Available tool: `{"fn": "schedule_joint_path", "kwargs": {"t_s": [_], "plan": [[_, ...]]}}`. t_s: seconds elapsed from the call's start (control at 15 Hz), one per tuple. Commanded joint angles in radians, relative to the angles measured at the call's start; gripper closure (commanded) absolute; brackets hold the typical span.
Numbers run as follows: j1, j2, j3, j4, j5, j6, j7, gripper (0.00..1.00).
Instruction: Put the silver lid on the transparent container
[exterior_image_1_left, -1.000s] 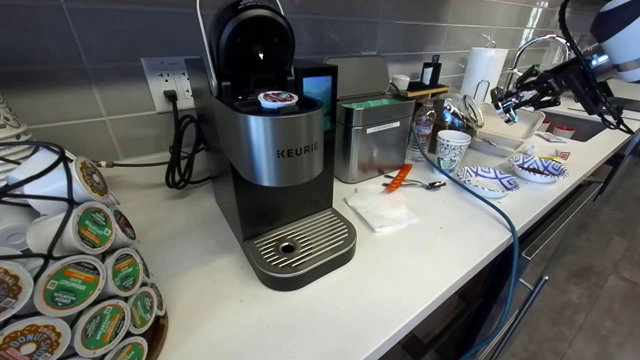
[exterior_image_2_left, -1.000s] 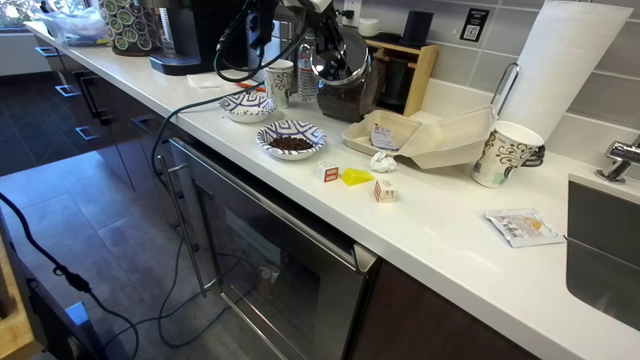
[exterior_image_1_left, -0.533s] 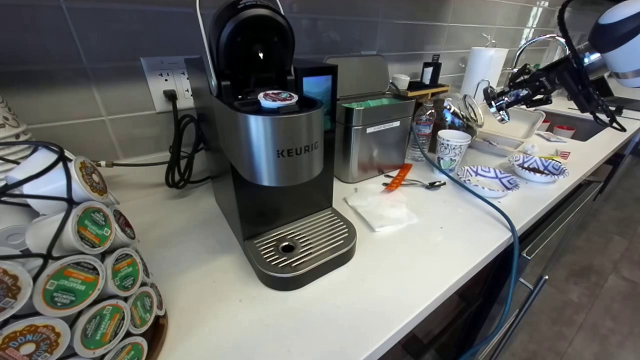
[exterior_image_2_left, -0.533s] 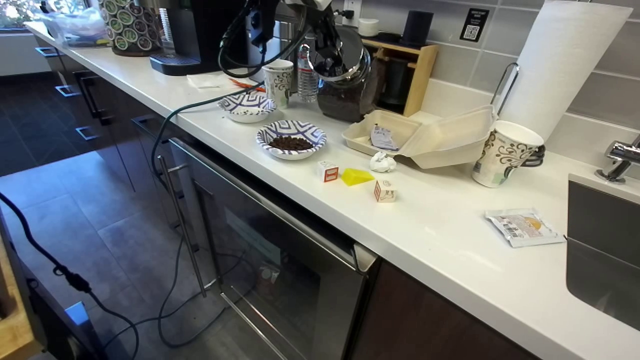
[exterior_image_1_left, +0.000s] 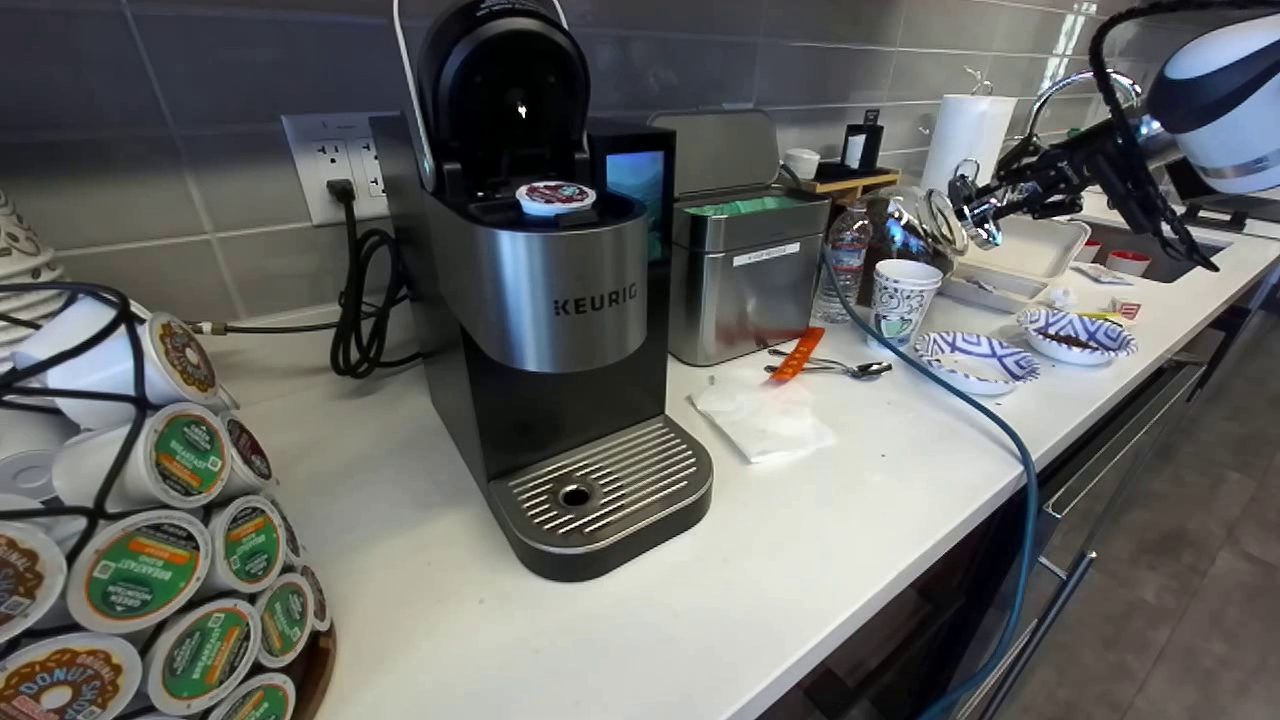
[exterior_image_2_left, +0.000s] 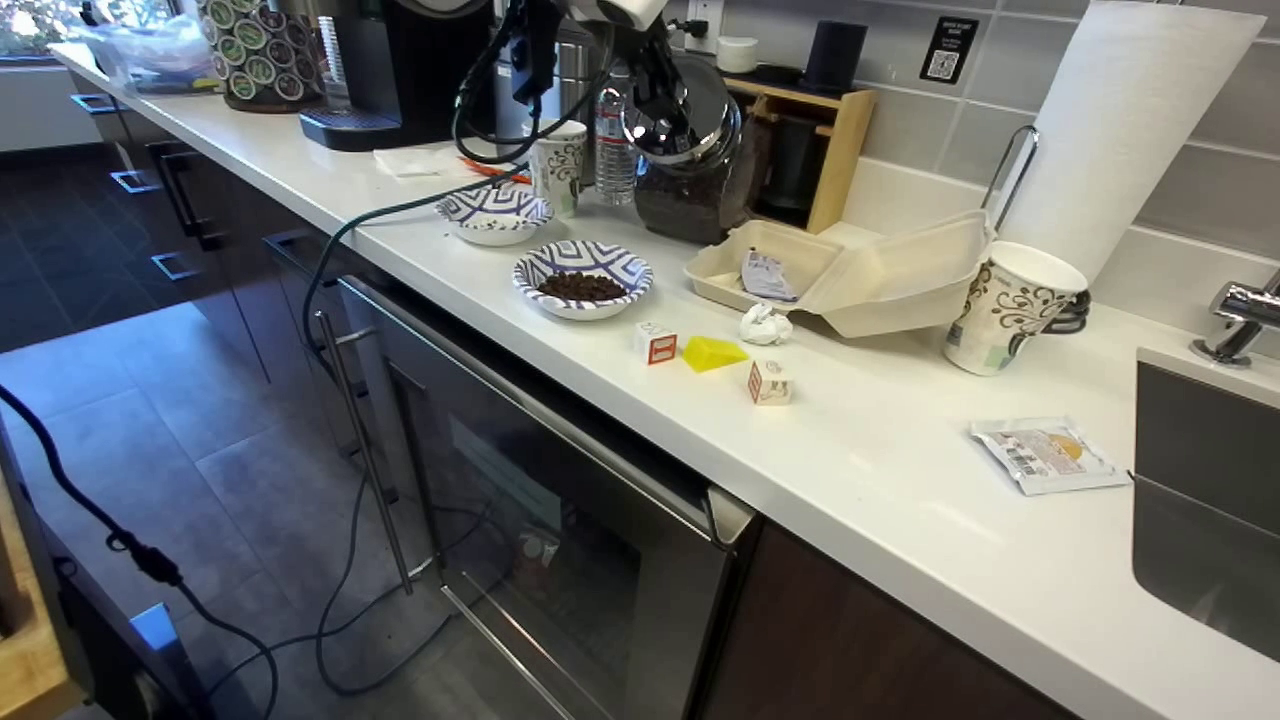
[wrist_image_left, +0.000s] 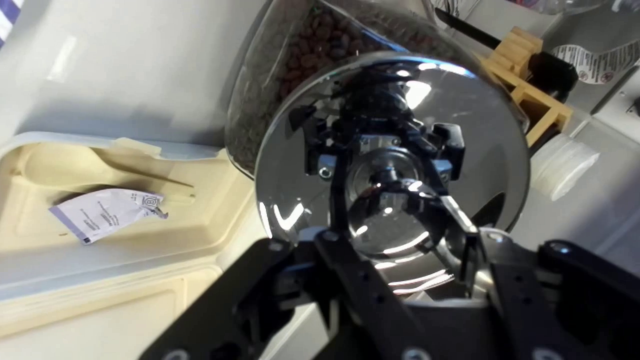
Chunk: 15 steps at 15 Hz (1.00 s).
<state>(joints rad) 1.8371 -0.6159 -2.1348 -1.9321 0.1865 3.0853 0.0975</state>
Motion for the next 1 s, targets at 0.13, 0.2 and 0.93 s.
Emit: {"fn": "schedule_joint_path", "kwargs": {"t_s": [0.13, 0.2, 0.93], "plan": [[0.073, -0.032, -0.063, 0.052, -0.042, 0.027, 0.053, 0.79], [0.078, -0.032, -0.068, 0.057, -0.043, 0.021, 0.056, 0.79], [0.069, -0.025, -0.062, 0.054, -0.062, -0.017, 0.046, 0.79]]}}
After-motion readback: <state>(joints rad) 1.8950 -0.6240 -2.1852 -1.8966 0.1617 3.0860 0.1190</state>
